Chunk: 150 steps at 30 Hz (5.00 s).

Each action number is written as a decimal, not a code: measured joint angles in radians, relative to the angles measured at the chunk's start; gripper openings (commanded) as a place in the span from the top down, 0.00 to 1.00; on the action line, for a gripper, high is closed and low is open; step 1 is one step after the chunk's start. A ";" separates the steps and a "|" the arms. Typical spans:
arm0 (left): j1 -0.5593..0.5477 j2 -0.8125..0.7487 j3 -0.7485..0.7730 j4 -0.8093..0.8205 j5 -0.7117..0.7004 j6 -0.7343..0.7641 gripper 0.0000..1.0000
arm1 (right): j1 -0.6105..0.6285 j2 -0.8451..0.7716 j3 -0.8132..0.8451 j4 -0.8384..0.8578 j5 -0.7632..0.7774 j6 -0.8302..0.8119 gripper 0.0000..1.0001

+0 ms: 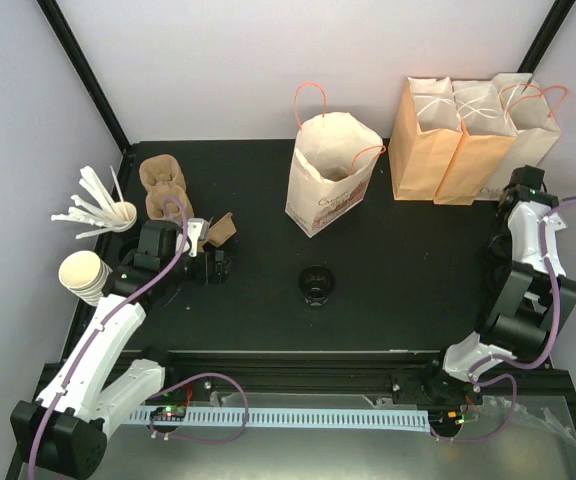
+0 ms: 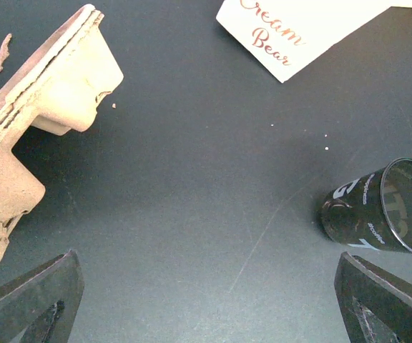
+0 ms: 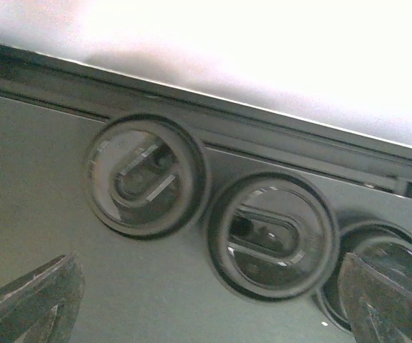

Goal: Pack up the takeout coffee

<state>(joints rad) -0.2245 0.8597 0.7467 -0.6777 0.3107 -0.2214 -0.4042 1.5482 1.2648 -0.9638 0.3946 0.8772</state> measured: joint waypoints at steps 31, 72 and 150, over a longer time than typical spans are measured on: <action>-0.006 0.066 0.000 -0.002 -0.019 0.000 0.01 | -0.021 0.476 0.307 -0.019 -0.072 -0.048 0.06; -0.006 0.066 0.000 -0.002 -0.034 0.000 0.01 | -0.187 0.154 -0.051 0.355 -0.443 -0.110 0.00; -0.027 0.072 0.000 -0.002 -0.035 -0.001 0.01 | 0.241 -0.041 0.060 0.142 -0.259 -0.187 0.18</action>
<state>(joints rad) -0.2512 0.9318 0.7467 -0.6800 0.2760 -0.2222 -0.1627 1.5070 1.3251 -0.8223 0.1356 0.6907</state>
